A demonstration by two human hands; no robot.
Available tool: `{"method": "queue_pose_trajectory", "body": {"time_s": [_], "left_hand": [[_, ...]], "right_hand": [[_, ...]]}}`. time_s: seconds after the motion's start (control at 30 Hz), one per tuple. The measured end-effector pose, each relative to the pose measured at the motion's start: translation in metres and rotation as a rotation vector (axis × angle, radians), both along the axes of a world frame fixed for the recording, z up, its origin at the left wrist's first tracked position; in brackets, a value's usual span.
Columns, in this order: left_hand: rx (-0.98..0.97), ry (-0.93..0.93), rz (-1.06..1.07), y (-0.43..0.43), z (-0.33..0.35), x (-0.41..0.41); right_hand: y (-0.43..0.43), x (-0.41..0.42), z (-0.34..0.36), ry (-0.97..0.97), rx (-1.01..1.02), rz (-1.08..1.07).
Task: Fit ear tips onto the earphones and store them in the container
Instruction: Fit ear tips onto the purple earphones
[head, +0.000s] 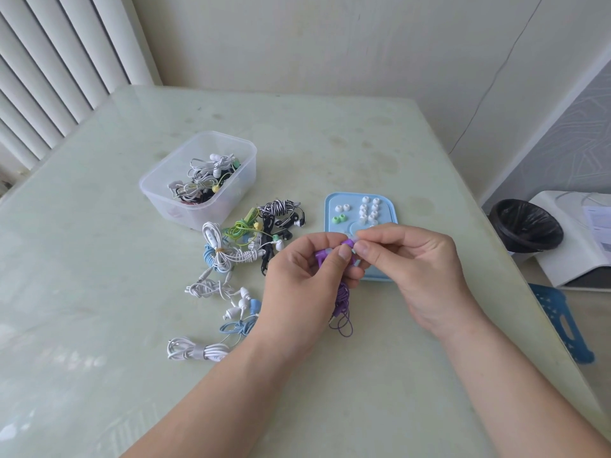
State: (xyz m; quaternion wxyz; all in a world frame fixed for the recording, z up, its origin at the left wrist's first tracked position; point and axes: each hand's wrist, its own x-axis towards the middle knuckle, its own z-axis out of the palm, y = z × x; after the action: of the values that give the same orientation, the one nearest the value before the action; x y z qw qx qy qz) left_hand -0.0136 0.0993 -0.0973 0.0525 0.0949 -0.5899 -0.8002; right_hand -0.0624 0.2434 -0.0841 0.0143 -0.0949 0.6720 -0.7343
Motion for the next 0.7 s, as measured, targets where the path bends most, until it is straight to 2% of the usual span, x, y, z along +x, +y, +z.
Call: {"method": "queue_pose_trajectory", "body": {"time_s": [0.1,0.27,0.5,0.7], "left_hand": [[-0.004,0.016,-0.01,-0.001,0.001,0.001],[-0.025,0.011,-0.026,-0.002,0.001,0.001],[-0.09,0.01,-0.036,-0.004,0.0,0.0],[-0.051,0.0,-0.009,-0.002,-0.001,0.0]], "right_hand": [[0.0,-0.002,0.001,-0.047,-0.044,-0.021],[0.01,-0.009,-0.003,-0.111,-0.044,0.091],[0.013,-0.009,-0.002,-0.054,0.032,0.128],[0.008,-0.007,-0.005,0.004,0.072,0.122]]}}
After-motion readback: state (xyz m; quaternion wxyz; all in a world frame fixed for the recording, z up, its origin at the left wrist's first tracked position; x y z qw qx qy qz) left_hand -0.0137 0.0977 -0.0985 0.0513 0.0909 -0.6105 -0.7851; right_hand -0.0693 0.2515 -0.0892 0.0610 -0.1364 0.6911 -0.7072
